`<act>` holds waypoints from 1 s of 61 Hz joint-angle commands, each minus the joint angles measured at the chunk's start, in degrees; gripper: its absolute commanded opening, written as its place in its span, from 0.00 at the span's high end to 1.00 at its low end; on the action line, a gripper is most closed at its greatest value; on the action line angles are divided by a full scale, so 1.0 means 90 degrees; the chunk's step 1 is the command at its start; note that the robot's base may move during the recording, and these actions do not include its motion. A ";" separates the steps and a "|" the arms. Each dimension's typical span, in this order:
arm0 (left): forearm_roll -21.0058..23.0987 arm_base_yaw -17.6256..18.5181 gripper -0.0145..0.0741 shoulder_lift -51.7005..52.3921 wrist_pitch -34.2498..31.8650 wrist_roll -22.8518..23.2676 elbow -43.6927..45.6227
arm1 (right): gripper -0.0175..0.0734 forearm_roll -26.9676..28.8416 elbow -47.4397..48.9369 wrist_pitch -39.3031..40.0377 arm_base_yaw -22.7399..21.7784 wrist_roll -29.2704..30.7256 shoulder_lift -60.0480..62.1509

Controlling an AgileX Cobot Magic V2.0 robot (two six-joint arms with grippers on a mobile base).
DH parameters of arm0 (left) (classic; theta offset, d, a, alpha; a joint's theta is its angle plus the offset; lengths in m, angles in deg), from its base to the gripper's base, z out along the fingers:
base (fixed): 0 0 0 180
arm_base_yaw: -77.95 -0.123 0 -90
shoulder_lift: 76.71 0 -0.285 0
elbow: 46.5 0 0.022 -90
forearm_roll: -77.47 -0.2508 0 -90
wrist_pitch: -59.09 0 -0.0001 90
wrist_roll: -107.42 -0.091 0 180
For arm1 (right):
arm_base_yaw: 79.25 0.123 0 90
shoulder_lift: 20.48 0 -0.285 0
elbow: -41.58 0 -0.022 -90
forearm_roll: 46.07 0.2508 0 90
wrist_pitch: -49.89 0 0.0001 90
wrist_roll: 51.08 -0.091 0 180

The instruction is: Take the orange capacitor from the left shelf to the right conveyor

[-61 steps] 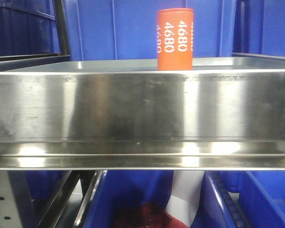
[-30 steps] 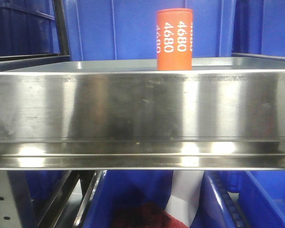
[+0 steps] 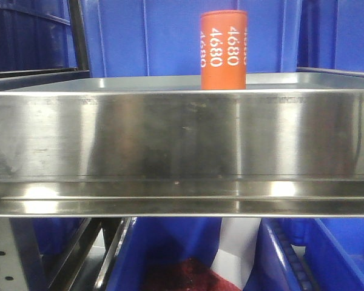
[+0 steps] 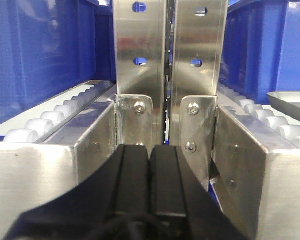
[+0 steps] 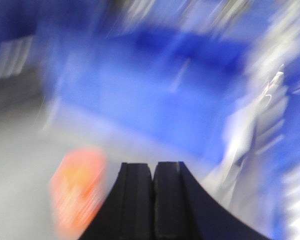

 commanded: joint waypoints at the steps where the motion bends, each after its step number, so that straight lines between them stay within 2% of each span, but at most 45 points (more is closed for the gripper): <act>1: 0.0038 0.0024 0.95 0.0063 -0.0525 0.0000 0.0036 | 0.54 -0.0022 0.0252 0.0373 0.0198 0.0069 -0.0352; 6: 0.0038 0.0024 0.95 0.0063 -0.0525 0.0000 0.0036 | 0.28 0.0209 0.0252 0.0517 0.0246 0.0030 -0.0589; 7: 0.0038 0.0024 0.95 0.0063 -0.0525 0.0000 0.0036 | 0.20 0.0269 0.0252 0.0553 0.0246 0.0030 -0.0648; 9: 0.0038 0.0024 0.95 0.0063 -0.0525 0.0000 0.0036 | 0.10 0.0315 0.0252 0.0588 0.0246 0.0030 -0.0721; 28: 0.0038 0.0024 0.95 0.0063 -0.0525 0.0000 0.0036 | 0.12 0.0588 0.0252 0.0770 0.0268 0.0030 -0.1315; 61: 0.0038 0.0024 0.95 0.0063 -0.0525 0.0000 0.0036 | 0.12 0.0604 0.0252 0.1867 0.0268 0.0030 -0.2537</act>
